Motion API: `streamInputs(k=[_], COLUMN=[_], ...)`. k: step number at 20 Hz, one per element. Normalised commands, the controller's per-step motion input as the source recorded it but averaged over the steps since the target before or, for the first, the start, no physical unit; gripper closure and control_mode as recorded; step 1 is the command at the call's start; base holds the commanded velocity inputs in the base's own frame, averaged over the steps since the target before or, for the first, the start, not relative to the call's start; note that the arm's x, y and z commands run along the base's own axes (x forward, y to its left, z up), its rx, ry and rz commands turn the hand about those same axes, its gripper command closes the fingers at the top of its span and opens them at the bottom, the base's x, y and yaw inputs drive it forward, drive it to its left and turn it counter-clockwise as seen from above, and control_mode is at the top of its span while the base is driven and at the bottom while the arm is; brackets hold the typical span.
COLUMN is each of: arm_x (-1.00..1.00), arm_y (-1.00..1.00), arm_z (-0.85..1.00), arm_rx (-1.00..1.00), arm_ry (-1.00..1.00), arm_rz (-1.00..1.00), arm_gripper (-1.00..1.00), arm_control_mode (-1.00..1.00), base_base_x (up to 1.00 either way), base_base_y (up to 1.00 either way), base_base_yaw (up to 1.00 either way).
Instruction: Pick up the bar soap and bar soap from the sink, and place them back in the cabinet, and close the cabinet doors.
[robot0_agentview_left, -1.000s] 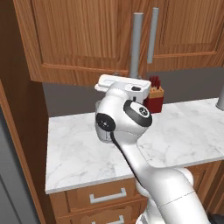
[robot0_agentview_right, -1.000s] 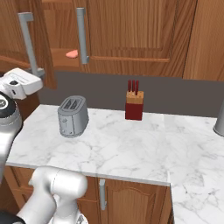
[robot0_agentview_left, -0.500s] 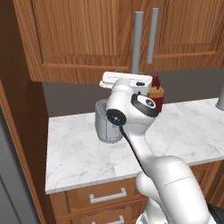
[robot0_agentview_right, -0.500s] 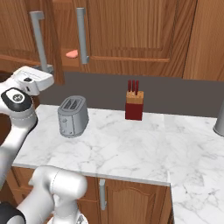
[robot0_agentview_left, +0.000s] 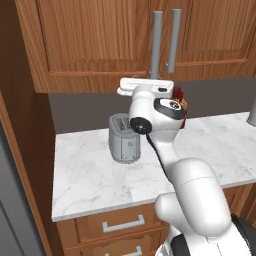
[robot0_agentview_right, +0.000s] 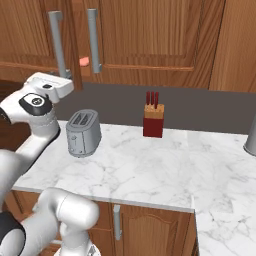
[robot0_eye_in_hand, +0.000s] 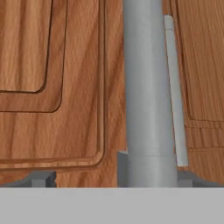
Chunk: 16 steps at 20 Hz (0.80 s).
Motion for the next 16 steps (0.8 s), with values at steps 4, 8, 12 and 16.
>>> streamInputs(k=[4,8,12,16], arm_x=[0.62,0.62,0.60,0.54], arm_y=[-0.12,-0.11,-0.10,-0.11], arm_z=[-0.33,-0.33,-0.33,-0.31], arm_rx=[0.00,0.00,0.00,0.00], arm_ry=[-0.02,-0.02,-0.02,-0.03], arm_rz=[0.00,0.00,0.00,0.00], arm_gripper=[-1.00,-1.00,-1.00,-1.00], arm_control_mode=[-1.00,-1.00,-1.00,-1.00], base_base_x=[0.00,0.00,0.00,0.00], base_base_y=[0.00,0.00,0.00,0.00], base_base_yaw=[0.00,0.00,0.00,0.00])
